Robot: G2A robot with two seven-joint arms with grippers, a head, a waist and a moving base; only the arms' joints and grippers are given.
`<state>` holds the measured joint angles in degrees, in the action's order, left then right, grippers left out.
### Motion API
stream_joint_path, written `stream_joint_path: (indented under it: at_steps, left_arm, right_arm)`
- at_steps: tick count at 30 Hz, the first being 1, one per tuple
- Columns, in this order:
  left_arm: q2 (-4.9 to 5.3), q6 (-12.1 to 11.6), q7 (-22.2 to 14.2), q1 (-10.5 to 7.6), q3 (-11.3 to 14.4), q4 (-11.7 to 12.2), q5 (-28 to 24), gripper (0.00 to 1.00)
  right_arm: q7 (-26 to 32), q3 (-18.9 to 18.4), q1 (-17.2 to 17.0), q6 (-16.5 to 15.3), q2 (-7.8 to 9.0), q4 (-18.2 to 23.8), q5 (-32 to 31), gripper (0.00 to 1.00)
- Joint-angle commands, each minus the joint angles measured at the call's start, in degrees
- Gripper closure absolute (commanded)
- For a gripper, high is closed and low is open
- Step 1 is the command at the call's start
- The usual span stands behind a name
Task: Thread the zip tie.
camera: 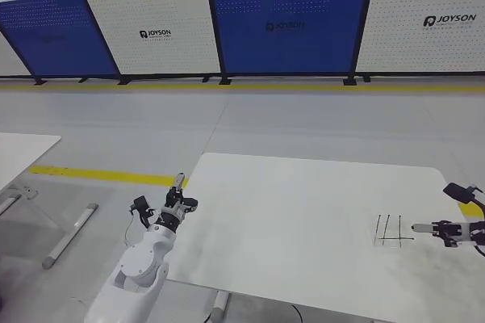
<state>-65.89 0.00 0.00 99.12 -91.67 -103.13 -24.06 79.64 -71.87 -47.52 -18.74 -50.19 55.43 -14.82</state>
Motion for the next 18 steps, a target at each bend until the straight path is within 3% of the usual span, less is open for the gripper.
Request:
stream_joint_path:
  at_steps: [1,8,13,15,17,18]
  left_arm:
    - [0.0,0.0,0.0,0.0,0.0,0.0,0.0,0.0]
    - [0.0,0.0,0.0,0.0,0.0,0.0,0.0,0.0]
    - [0.0,0.0,0.0,0.0,0.0,0.0,0.0,0.0]
    - [0.0,0.0,0.0,0.0,0.0,0.0,0.0,0.0]
    - [0.0,0.0,0.0,0.0,0.0,0.0,0.0,0.0]
    - [0.0,0.0,0.0,0.0,0.0,0.0,0.0,0.0]
  right_arm:
    - [0.0,0.7,0.0,-0.74,-0.06,-0.61,3.15,0.0]
    - [0.0,5.29,2.27,-0.74,0.02,-2.07,5.43,0.0]
    - [0.0,8.9,4.62,-0.74,-0.38,-5.47,6.29,0.0]
    - [0.0,10.18,5.55,-0.74,-0.61,-6.91,6.84,0.09]
    - [0.0,11.17,6.17,-0.74,-0.81,-7.93,7.44,0.29]
    - [0.0,11.68,6.46,-0.74,-0.9,-8.35,7.62,0.28]
